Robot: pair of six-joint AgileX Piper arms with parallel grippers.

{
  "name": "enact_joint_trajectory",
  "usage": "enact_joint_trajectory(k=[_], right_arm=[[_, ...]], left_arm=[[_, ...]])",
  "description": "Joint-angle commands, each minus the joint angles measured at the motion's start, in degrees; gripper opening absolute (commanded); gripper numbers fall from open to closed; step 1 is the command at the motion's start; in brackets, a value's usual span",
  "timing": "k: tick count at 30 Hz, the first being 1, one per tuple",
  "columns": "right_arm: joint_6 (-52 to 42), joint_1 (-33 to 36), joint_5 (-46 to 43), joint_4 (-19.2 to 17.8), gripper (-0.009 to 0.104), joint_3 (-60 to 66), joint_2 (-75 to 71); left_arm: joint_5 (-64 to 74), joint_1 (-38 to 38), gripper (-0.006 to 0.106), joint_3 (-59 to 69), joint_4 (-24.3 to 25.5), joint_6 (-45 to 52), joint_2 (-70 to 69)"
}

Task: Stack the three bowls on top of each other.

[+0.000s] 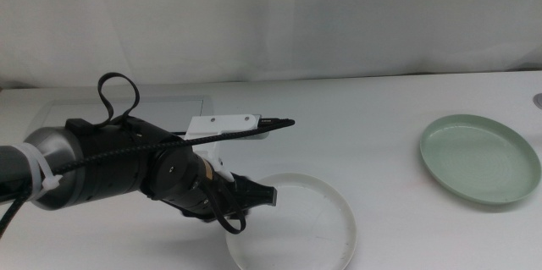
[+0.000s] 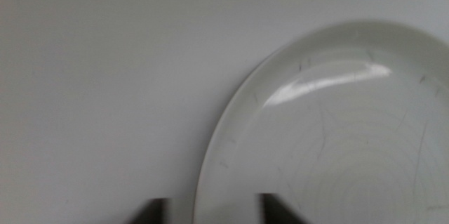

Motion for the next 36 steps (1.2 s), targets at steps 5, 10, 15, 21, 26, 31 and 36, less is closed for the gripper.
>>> enact_joint_trajectory(k=[5,10,15,21,26,31,36], right_arm=[[0.5,-0.1,-0.3,0.1,0.103,2.1,-0.1],[0.6,-0.1,-0.3,0.1,0.103,2.1,-0.1],[1.0,-0.1,-0.3,0.1,0.103,2.1,-0.1],[1.0,-0.1,-0.2,0.5,0.103,1.6,-0.1],[1.0,-0.1,1.6,1.5,0.103,-1.8,-0.1],[0.6,-0.1,10.5,1.5,0.102,-9.1,-0.1],[-2.9,-0.1,26.7,0.0,0.101,-22.5,1.7]], left_arm=[[-1.7,-0.4,0.091,0.0,-0.4,0.0,-1.2],[-4.4,-0.4,0.091,0.0,3.3,0.1,-6.2],[-6.0,3.0,0.092,0.0,10.6,0.1,-16.8],[-3.2,17.2,0.09,0.1,14.7,2.5,-31.3],[-1.2,29.3,0.017,4.5,14.6,7.1,-45.8],[-2.8,32.1,-0.001,16.3,14.6,9.3,-61.7],[-4.3,32.1,-0.001,28.3,14.6,9.1,-74.7]])
